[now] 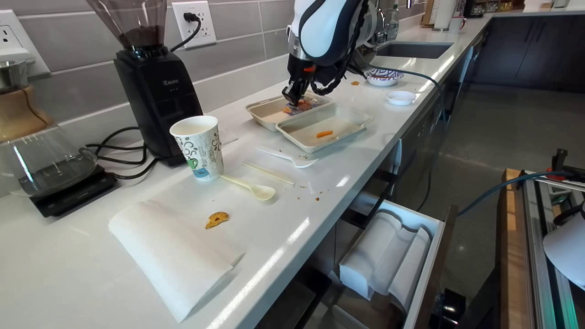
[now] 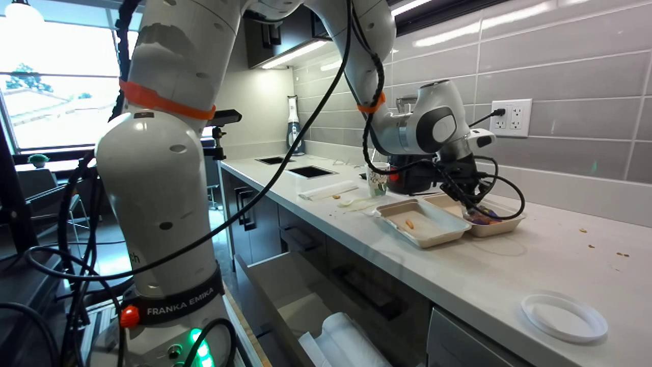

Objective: Pick up the object from the bag and put it on the bowl

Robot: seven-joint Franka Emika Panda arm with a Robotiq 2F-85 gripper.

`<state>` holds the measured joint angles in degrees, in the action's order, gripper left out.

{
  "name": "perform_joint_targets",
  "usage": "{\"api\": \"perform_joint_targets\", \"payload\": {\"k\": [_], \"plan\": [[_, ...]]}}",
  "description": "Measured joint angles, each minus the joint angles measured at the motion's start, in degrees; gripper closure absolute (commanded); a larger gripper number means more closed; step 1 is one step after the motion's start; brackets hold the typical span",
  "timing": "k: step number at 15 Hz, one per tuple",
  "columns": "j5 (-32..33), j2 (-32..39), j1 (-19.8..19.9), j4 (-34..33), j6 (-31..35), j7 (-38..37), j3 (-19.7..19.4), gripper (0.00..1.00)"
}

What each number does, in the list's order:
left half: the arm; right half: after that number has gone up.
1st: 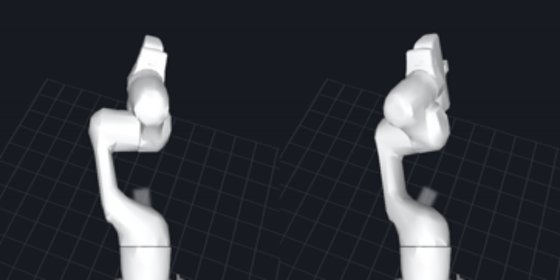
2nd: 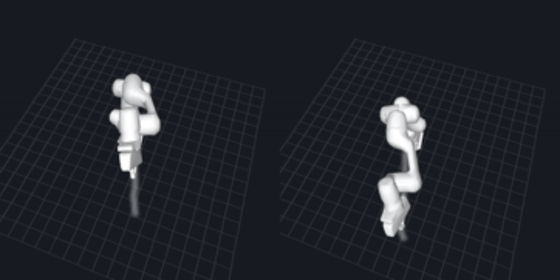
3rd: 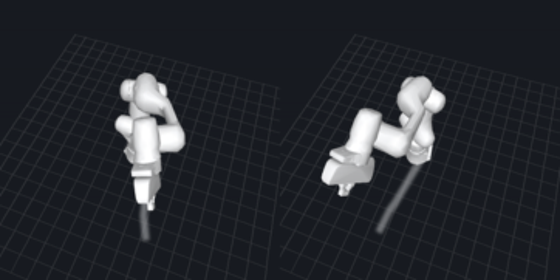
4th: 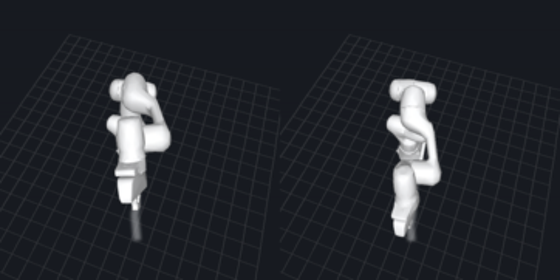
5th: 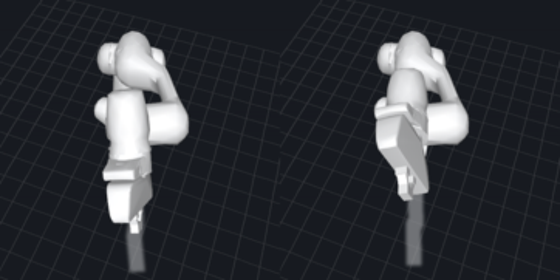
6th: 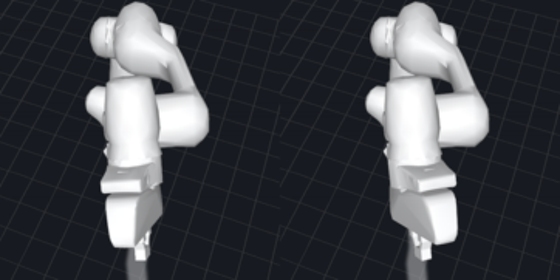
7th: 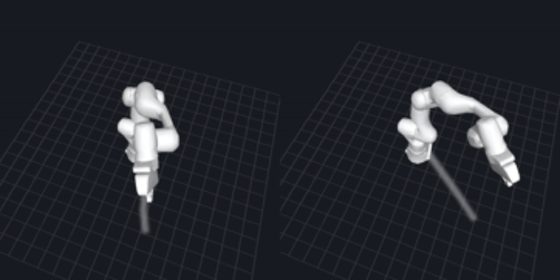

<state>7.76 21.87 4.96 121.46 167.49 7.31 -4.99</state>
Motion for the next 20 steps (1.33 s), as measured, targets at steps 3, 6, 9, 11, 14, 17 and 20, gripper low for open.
{"api": "perform_joint_targets", "payload": {"k": [3,6,9,11,14,17,20], "plan": [[0.1,0.4,-0.4,-1.6,-0.1,-0.6,-0.8,1.00],[0.9,0.4,-2.2,-2.6,-1.8,-2.0,-2.7,1.00],[2.7,0.4,-4.3,-3.7,-6.1,-4.0,-4.5,1.00],[4.3,0.4,-5.3,-4.3,-9.6,-5.4,-5.4,1.00],[6.7,0.5,-6.2,-4.8,-12.2,-8.1,-6.3,1.00],[8.8,0.7,-6.7,-5.3,-12.3,-10.6,-7.2,1.00],[11.1,1.0,-7.1,-5.8,-12.3,-12.6,-8.4,1.00]]}}
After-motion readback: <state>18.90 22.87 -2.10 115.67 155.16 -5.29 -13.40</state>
